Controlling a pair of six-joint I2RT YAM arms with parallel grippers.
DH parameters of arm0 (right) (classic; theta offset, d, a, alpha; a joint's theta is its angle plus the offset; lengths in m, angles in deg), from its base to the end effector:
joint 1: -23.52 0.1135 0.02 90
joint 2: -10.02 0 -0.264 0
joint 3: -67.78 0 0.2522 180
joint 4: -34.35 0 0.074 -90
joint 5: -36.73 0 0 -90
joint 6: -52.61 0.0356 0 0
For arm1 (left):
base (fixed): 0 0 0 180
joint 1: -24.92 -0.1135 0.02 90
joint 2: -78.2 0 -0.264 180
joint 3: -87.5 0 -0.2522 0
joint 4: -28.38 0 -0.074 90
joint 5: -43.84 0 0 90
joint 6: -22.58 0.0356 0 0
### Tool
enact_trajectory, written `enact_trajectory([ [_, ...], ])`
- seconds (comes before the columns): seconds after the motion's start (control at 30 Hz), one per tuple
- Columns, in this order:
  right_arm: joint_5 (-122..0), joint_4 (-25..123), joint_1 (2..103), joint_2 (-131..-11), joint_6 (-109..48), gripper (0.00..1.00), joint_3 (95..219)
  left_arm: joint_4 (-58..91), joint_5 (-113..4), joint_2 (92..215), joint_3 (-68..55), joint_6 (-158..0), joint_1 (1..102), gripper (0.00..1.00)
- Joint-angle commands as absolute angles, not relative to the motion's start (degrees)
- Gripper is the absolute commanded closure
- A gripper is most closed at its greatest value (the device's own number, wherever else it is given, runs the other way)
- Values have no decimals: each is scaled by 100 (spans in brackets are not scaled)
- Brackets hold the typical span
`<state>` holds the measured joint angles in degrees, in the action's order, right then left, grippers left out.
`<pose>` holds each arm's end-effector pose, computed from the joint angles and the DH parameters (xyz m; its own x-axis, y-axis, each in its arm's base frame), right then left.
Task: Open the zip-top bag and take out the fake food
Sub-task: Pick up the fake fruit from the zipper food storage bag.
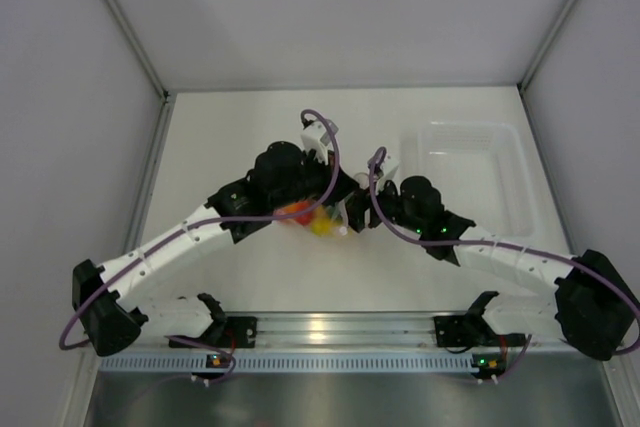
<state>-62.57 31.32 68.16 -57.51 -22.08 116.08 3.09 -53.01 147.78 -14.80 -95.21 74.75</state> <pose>0.1824 0.1882 0.2439 -0.4037 -0.0325 -0.9143 -0.7229 0.6239 0.2970 0.1787 -0.2183 0.3643 -0.5565 -0.0584 -0.8288 0.6474 0.5947 -0.4766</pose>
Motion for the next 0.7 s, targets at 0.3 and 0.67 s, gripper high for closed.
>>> enact_trajectory([
  [0.3, -6083, 2807, 6949, -5652, -2105, 63, 11626, 1014, -4924, 14403, -1704, -9528, 7511, 100],
  [0.67, -5732, 3378, 7037, -4887, -2228, 68, 11573, 1031, -4396, 14658, -1809, -9545, 7476, 100],
])
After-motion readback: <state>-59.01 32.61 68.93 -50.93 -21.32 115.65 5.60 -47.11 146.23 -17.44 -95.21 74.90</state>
